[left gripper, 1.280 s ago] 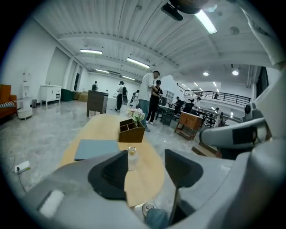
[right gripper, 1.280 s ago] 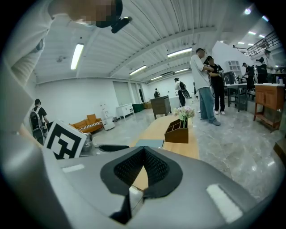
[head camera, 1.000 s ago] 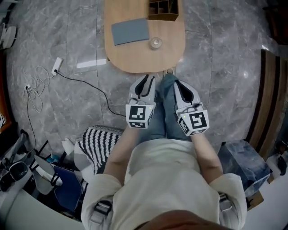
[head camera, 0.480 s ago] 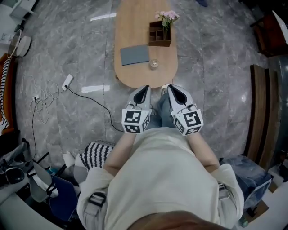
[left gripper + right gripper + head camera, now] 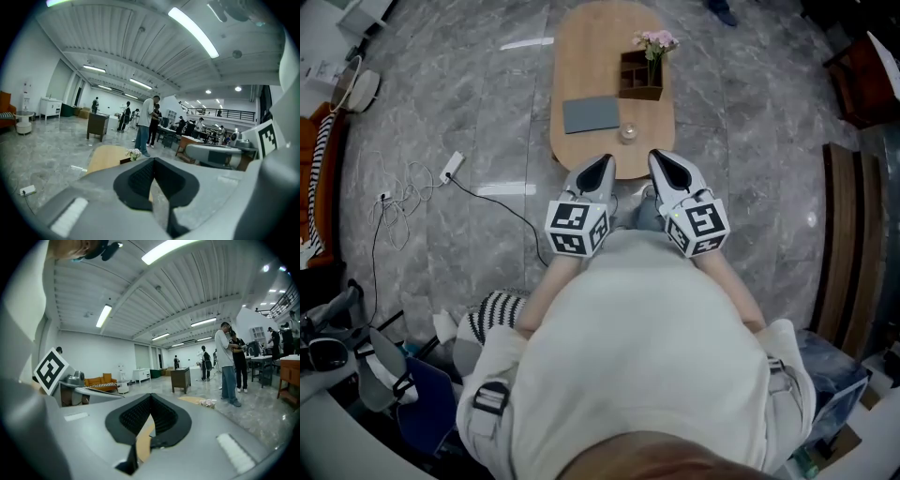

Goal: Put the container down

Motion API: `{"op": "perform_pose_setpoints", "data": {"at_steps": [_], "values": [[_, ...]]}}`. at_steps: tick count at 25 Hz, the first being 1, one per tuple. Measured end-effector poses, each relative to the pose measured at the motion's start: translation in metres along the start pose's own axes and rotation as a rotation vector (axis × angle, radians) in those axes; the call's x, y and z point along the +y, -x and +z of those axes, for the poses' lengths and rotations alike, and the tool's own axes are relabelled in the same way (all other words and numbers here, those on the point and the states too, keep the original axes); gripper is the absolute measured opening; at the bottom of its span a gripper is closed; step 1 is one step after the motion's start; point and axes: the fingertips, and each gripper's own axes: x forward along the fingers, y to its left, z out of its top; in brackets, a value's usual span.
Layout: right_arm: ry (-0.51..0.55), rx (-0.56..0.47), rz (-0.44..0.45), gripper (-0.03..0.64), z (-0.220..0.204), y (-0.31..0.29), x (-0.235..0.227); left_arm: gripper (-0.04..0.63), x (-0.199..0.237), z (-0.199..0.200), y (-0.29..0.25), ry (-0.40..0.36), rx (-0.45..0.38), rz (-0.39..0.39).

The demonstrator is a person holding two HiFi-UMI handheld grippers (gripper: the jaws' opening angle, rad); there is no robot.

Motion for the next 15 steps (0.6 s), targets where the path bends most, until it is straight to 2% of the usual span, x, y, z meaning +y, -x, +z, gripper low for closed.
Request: {"op": "perform_pose_setpoints", "data": {"at_steps": [10, 15], "values": [[-0.005, 0.003, -0.007, -0.003, -0.003, -0.002, 0.007, 0.002, 0.012, -0.004, 0.015, 0.010, -0.007, 0.027], [-0.057, 0.013, -0.029, -0.003, -0.008, -0.002, 0.004, 0.002, 0.014, -0.008, 0.017, 0.012, 0.004, 0.028]]}}
